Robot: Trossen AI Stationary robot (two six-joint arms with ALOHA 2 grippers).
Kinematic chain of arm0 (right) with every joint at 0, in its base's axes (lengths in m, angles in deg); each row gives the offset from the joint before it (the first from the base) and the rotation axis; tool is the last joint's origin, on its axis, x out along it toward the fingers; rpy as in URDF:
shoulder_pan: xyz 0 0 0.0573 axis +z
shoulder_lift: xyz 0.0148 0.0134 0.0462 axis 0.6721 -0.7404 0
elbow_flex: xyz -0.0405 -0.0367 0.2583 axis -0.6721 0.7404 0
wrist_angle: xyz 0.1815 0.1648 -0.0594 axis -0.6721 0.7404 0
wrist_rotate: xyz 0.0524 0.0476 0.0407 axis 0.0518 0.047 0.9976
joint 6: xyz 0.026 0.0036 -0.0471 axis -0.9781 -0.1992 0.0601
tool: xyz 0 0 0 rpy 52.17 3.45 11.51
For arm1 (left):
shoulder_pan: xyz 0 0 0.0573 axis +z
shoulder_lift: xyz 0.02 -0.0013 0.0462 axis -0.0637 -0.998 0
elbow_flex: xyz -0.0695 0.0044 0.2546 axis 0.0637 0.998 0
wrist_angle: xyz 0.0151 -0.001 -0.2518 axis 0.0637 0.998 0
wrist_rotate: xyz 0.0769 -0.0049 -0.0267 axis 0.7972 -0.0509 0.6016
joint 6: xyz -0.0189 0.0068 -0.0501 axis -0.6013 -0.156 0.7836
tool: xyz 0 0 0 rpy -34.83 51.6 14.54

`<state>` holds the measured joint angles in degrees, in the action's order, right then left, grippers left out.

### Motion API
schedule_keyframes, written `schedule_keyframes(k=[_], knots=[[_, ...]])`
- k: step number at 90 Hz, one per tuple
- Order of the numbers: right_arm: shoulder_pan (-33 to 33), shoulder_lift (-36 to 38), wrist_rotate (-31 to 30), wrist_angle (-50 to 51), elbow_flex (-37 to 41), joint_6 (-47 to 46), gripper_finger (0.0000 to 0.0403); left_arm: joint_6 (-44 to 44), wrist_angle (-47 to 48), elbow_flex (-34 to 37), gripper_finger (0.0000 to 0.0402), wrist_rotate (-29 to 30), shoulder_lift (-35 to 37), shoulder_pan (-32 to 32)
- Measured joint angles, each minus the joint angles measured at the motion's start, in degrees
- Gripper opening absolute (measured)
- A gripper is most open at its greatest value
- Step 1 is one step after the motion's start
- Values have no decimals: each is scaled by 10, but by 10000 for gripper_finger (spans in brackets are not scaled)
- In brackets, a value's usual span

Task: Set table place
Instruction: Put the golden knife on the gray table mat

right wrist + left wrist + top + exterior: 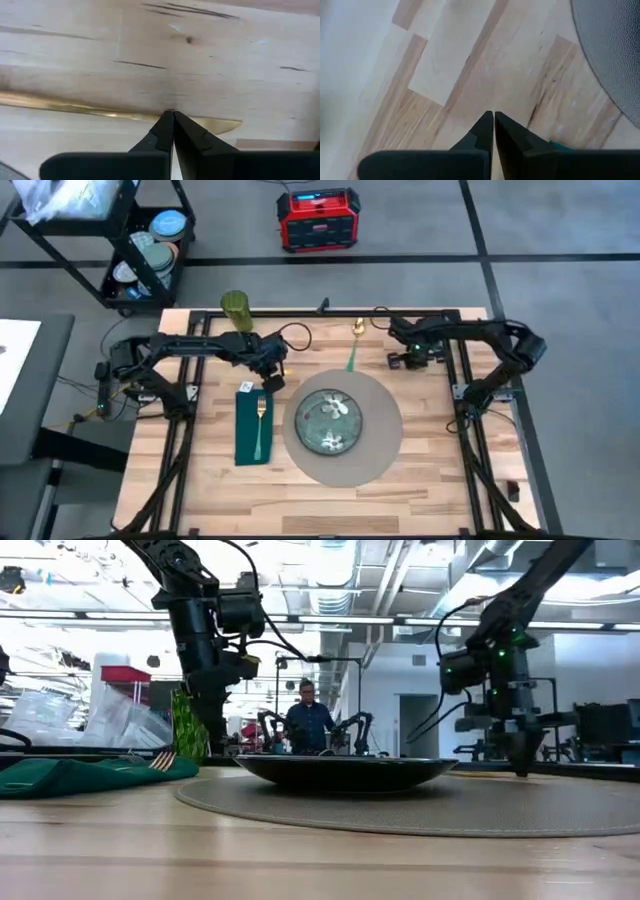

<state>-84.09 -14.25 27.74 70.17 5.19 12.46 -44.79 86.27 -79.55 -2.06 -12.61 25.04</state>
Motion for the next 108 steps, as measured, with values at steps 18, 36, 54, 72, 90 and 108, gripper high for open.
schedule_keyframes(k=[18,36,54,72,90,108], knots=[[2,25,-10,-42,3,46,0,21,0,0,0,0,0,0],[1,98,-5,-69,-25,95,0,23,-5,0,0,0,0,0],[-4,123,90,-74,-43,222,3,46,-30,0,0,0,0,0],[12,75,180,-87,-95,292,55,76,-71,0,0,0,0,0],[17,21,93,-83,-107,239,99,86,-68,0,0,0,0,0],[10,-33,138,-116,-107,227,102,90,-68,0,0,0,0,0]])
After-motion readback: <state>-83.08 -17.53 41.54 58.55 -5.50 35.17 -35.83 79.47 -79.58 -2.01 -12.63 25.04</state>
